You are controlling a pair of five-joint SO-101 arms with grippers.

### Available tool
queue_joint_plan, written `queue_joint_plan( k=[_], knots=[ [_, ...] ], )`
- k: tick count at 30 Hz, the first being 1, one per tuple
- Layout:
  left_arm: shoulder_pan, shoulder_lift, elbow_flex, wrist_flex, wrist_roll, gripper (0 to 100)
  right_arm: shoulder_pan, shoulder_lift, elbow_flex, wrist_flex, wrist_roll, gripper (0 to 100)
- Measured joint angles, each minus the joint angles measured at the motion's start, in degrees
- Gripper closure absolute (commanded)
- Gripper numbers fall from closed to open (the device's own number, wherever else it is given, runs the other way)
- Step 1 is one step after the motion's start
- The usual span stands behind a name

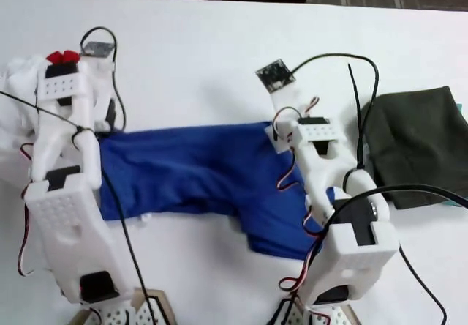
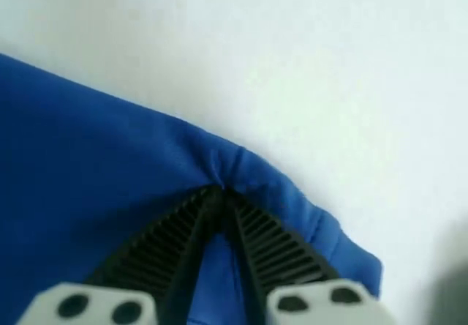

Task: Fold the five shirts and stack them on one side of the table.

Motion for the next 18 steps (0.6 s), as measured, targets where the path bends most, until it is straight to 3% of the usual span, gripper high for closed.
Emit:
queue_joint_plan(
  k=[7, 18],
  knots=[
    [-0.53, 0.0, -5.89, 0.0, 0.0, 83, 0.62, 2.29, -1.93, -1.76, 0.0, 97.8],
    [-3.25, 0.0, -10.46, 4.48, -3.34, 83, 0.79, 2.99, -2.64, -1.32, 0.0, 97.8]
  ],
)
